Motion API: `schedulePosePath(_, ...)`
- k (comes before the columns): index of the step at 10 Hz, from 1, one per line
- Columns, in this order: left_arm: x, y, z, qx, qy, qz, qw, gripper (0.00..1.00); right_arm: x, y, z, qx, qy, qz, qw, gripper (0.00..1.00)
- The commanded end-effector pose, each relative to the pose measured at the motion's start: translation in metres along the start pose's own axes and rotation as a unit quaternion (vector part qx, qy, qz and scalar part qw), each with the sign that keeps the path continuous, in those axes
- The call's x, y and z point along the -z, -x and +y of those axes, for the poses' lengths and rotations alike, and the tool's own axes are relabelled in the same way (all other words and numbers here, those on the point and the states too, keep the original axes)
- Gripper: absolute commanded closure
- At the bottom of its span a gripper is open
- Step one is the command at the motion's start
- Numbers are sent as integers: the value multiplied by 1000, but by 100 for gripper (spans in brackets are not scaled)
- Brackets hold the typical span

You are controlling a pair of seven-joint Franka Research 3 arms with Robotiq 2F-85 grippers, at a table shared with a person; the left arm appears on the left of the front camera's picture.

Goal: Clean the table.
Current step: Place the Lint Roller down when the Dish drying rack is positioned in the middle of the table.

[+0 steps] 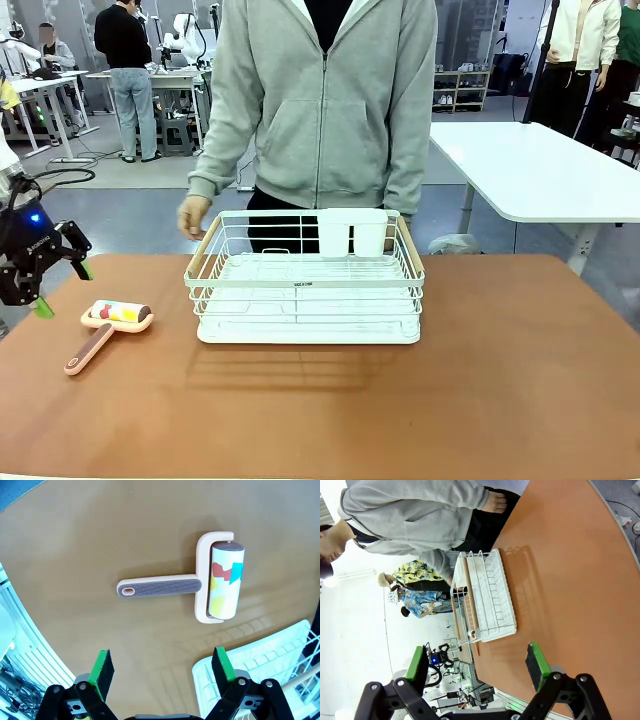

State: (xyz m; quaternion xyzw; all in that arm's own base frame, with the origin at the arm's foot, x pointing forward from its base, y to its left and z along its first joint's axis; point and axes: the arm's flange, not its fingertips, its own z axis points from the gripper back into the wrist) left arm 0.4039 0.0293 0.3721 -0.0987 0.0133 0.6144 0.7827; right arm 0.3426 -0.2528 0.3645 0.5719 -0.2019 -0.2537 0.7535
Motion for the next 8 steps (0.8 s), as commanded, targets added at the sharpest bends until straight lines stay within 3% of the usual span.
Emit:
schedulePosePath(1,1,-2,-2,7,10,-1,1000,0,-1,0,3,0,-1,-1,1000,0)
schedulePosePath(8,1,-2,-2,7,10,-1,1000,0,-1,0,3,0,-1,-1,1000,0)
